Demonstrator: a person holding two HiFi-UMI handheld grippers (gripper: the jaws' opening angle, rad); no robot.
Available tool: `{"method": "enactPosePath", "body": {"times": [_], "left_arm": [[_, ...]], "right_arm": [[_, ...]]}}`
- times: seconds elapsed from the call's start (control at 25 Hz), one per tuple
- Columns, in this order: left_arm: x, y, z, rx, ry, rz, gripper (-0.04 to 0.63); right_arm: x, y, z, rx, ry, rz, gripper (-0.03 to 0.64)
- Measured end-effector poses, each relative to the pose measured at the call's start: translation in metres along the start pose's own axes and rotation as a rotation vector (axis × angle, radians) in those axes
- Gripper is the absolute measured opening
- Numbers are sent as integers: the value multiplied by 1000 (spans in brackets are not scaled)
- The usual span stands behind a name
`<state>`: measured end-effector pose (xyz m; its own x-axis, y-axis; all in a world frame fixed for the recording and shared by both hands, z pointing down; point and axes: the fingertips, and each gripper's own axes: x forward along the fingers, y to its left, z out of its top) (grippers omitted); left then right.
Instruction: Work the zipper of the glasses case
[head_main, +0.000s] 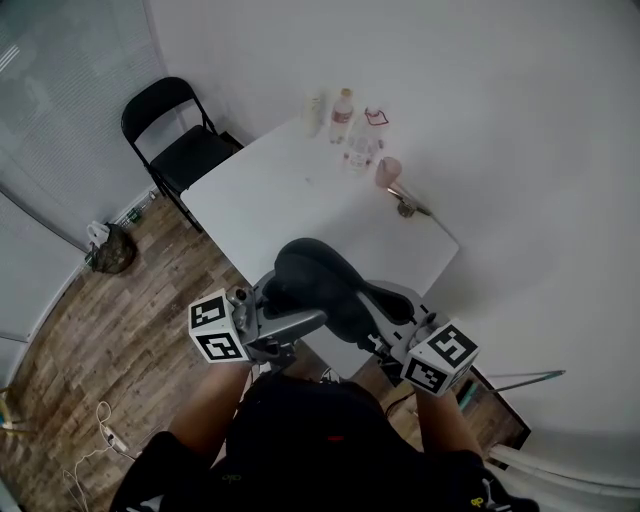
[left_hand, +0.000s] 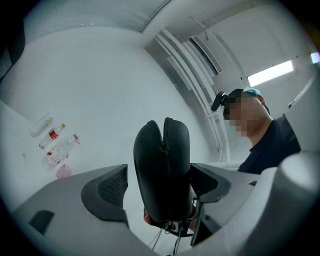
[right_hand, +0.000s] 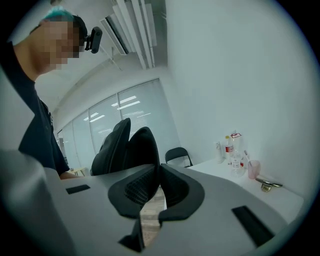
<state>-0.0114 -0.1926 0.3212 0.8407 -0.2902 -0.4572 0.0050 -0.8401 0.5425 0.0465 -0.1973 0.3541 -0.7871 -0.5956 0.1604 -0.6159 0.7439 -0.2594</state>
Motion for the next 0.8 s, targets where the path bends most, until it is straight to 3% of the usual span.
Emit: {"method": "enactPosePath", "body": {"times": [0.2, 0.36, 0.6, 0.72, 0.8], "left_arm": [[-6, -14, 3, -27, -26, -83, 359], [-11, -11, 5, -85, -67, -120, 333], [-18, 17, 28, -164, -221, -88, 288], [-18, 21, 29, -150, -217, -61, 281], [-17, 19, 31, -142, -215, -64, 278]], "right_arm": [[-2, 18, 1, 19, -25, 88, 57], [-10, 27, 3, 124, -92, 209, 77], [-29, -1, 13, 338, -215, 275, 82], [-37, -8, 21, 353, -262, 267, 89], [-34, -1, 23, 341, -267, 286, 187]]}}
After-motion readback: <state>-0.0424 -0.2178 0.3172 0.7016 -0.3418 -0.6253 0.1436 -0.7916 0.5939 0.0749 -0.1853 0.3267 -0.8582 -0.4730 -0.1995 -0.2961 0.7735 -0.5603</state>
